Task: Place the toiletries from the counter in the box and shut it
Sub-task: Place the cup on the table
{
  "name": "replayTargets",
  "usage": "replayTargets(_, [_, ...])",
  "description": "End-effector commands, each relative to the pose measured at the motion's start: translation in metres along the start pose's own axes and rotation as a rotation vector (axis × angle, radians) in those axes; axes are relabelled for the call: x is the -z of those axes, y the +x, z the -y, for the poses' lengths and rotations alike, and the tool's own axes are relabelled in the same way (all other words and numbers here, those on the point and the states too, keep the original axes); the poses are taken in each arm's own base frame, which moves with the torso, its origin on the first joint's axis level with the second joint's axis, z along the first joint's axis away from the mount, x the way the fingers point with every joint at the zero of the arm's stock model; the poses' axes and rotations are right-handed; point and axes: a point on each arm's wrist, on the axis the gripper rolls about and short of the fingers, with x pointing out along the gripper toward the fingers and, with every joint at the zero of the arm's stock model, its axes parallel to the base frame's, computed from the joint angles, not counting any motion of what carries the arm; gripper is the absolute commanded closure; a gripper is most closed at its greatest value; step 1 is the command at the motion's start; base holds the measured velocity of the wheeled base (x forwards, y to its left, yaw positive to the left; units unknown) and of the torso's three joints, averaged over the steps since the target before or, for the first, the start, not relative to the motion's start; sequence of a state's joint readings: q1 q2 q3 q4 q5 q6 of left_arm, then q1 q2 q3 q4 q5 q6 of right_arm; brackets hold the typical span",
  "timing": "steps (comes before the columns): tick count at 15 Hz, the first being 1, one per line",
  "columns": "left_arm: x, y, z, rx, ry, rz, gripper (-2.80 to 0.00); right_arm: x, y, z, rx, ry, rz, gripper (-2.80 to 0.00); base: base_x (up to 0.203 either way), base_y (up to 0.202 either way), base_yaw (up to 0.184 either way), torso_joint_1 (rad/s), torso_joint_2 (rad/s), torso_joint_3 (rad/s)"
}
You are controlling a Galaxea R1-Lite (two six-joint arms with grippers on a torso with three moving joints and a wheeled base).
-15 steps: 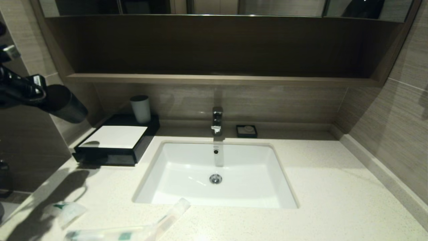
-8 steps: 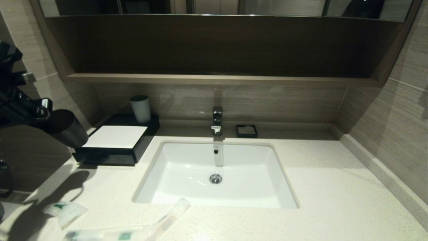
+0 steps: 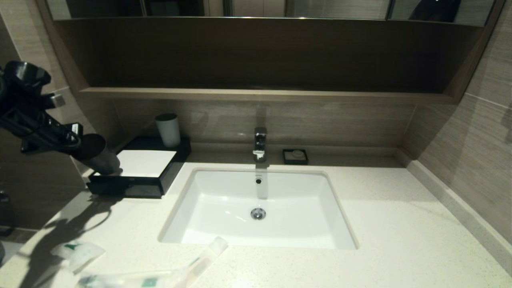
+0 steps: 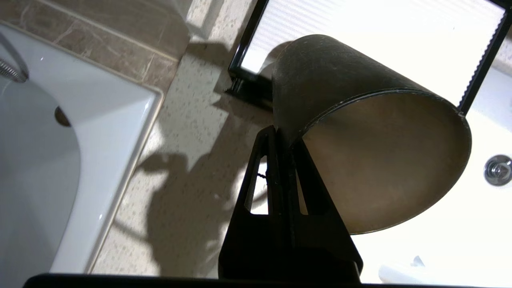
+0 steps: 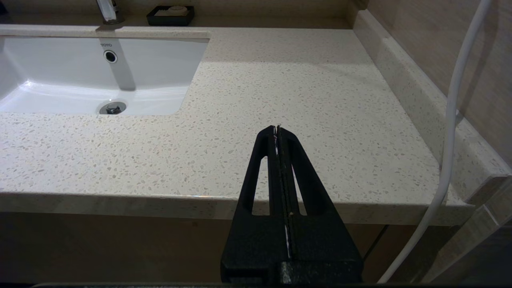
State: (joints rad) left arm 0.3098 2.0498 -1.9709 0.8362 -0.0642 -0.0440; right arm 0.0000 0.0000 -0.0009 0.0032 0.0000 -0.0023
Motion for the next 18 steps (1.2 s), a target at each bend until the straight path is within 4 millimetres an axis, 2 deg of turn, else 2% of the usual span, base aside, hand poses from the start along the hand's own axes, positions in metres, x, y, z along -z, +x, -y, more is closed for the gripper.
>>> replayTargets(1, [-0.001,0.010,0.000,0.009,0.001,-0.002,0.00,0.000,0.000,0.000,0.000,-0.001,0.001,0.00,0.000,0.000,0.000,0.000,0.00,0.000])
replayTargets(10, [-0.004,0.014,0.005,0.040,0.012,0.020,0.00,0.000,0.000,0.000,0.000,-0.001,0.001,0.00,0.000,0.000,0.000,0.000,0.00,0.000])
replayTargets(18, [-0.002,0.027,0.005,0.069,0.007,-0.006,0.00,0.000,0.000,0.000,0.000,-0.001,0.001,0.00,0.000,0.000,0.000,0.000,0.00,0.000])
